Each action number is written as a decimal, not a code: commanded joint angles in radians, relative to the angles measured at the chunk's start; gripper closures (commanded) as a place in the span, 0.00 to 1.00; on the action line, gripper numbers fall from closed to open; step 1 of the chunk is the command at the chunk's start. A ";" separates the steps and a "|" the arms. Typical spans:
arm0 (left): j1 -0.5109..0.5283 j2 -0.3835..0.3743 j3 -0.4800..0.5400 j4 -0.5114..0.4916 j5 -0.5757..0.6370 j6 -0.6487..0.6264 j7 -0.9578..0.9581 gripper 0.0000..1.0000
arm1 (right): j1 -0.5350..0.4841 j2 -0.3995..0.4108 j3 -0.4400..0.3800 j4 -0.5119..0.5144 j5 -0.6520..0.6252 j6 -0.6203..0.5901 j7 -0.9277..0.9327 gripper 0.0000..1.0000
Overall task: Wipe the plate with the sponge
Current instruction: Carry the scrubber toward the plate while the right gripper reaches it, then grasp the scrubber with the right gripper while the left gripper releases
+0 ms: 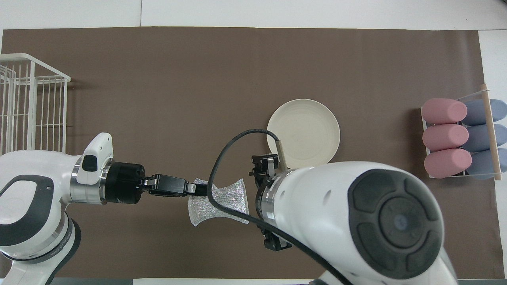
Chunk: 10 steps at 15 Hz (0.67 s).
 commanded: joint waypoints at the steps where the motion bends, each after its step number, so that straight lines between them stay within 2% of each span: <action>1: -0.006 -0.032 0.016 -0.036 -0.021 0.010 0.027 1.00 | 0.043 -0.050 -0.005 -0.078 0.015 0.044 0.051 0.00; 4: 0.000 -0.034 0.017 -0.036 -0.021 0.001 0.025 1.00 | 0.052 -0.072 -0.005 -0.124 0.075 0.103 0.065 0.00; 8: 0.007 -0.034 0.019 -0.038 -0.020 -0.028 0.028 1.00 | 0.088 -0.072 -0.005 -0.167 0.081 0.247 0.069 0.00; 10: 0.010 -0.034 0.019 -0.038 -0.018 -0.033 0.028 1.00 | 0.098 -0.073 -0.005 -0.188 0.081 0.278 0.072 0.00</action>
